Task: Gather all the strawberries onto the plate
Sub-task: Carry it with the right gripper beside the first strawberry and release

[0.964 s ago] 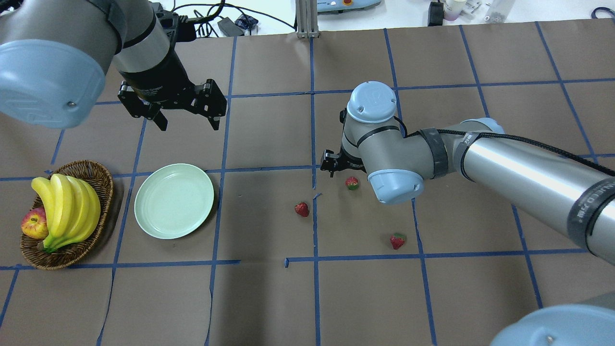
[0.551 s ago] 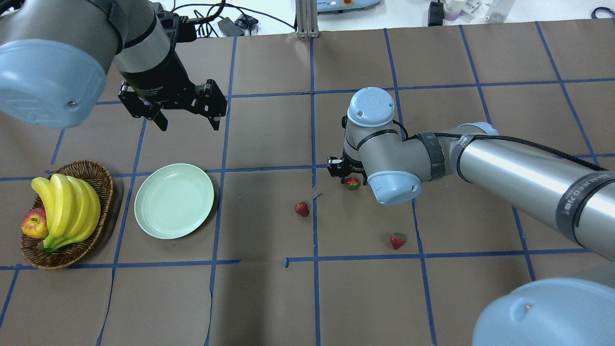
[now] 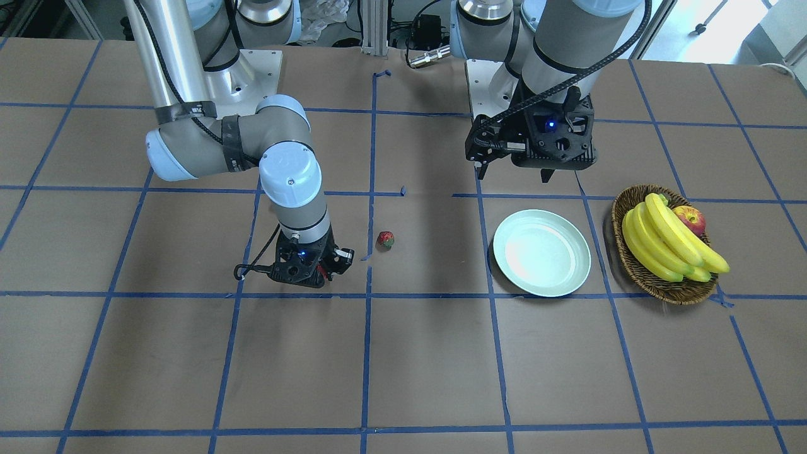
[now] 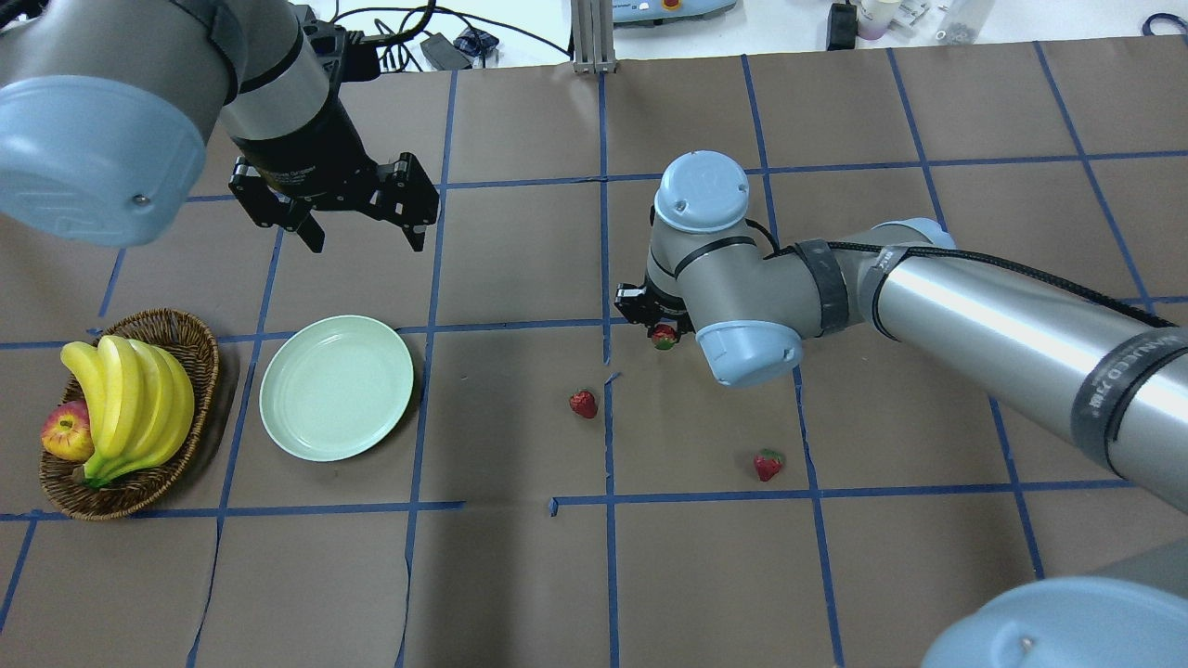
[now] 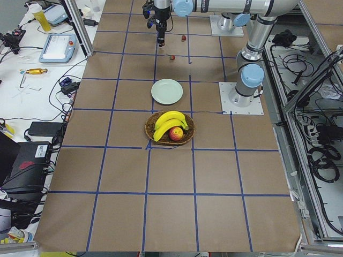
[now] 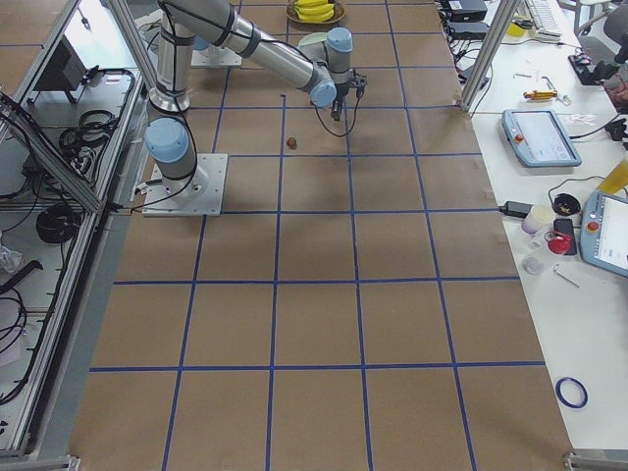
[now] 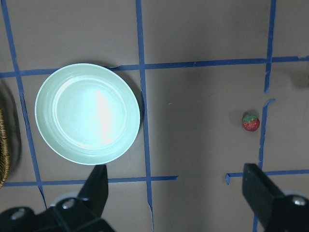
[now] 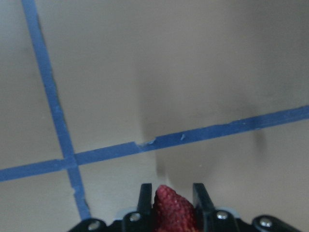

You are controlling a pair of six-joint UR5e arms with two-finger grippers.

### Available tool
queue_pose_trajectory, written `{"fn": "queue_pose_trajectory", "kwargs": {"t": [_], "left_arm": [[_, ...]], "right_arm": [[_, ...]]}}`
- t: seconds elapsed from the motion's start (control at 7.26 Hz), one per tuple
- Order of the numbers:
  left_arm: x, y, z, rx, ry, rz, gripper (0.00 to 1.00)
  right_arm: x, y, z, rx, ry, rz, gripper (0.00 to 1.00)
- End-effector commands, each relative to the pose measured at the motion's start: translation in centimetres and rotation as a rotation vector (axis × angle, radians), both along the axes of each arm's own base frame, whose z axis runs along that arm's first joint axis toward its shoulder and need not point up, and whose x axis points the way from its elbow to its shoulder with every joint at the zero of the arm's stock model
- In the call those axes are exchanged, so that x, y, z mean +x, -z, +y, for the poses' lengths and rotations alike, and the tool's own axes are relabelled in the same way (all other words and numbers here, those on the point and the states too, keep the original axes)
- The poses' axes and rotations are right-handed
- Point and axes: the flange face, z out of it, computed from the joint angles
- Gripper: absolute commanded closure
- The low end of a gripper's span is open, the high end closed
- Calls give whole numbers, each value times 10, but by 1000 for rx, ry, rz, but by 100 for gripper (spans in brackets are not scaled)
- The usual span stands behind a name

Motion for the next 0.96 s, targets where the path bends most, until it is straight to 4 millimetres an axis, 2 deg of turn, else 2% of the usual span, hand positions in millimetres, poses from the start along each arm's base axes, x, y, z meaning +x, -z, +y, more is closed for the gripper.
{"fn": "queue_pose_trajectory", "kwargs": {"t": [0.0, 0.14, 0.28, 0.41, 0.55, 0.69, 0.83], "left_arm": [[0, -2, 0, -3, 0, 0, 0], [0, -3, 1, -6, 0, 0, 0], [0, -4, 1, -8, 0, 1, 0], [0, -2, 0, -3, 0, 0, 0], [0, -2, 1, -5, 0, 0, 0], [0, -2, 1, -5, 0, 0, 0], [1, -4, 1, -8, -2, 1, 0]], "right_arm": [[90, -24, 23, -32, 49, -63, 100], [122, -9, 43, -14, 31, -61, 100], [137, 18, 53, 20, 7, -39, 100], [138, 23, 51, 20, 1, -39, 19], [137, 22, 53, 19, -25, -33, 0], [132, 8, 44, -12, -40, -25, 0], [103, -13, 22, -56, -17, 0, 0]]}}
